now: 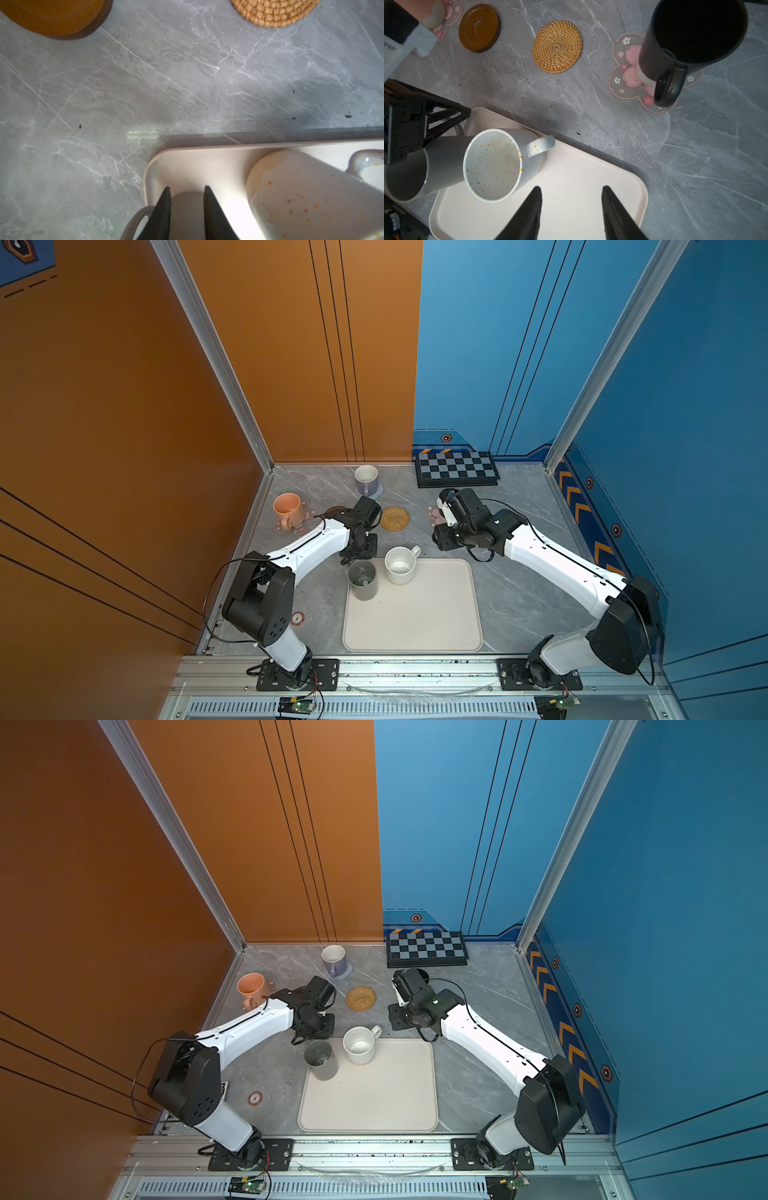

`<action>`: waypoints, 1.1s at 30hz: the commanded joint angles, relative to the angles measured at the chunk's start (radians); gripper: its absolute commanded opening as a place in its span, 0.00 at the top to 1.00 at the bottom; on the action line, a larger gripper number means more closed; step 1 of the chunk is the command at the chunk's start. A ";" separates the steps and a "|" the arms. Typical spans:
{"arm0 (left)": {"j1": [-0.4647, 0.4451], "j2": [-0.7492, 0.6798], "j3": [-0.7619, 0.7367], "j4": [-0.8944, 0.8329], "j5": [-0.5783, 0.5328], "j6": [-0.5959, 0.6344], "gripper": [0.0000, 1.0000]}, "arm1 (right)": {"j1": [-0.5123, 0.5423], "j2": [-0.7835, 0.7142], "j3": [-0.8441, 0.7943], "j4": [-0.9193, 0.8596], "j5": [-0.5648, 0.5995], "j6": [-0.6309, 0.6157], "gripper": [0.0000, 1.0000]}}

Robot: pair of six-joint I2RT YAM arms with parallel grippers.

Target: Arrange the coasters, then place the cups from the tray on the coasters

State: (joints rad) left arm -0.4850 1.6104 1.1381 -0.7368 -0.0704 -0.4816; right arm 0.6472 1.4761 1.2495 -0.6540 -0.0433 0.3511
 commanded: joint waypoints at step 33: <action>0.044 -0.467 -0.155 -0.286 -0.103 -0.178 0.77 | 0.160 -0.060 0.004 -0.019 0.063 0.040 0.50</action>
State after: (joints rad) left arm -0.4450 1.1255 1.0492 -0.9344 -0.1551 -0.6170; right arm 0.7864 1.4147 1.2293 -0.6544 -0.0017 0.3996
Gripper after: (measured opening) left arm 0.228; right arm 0.496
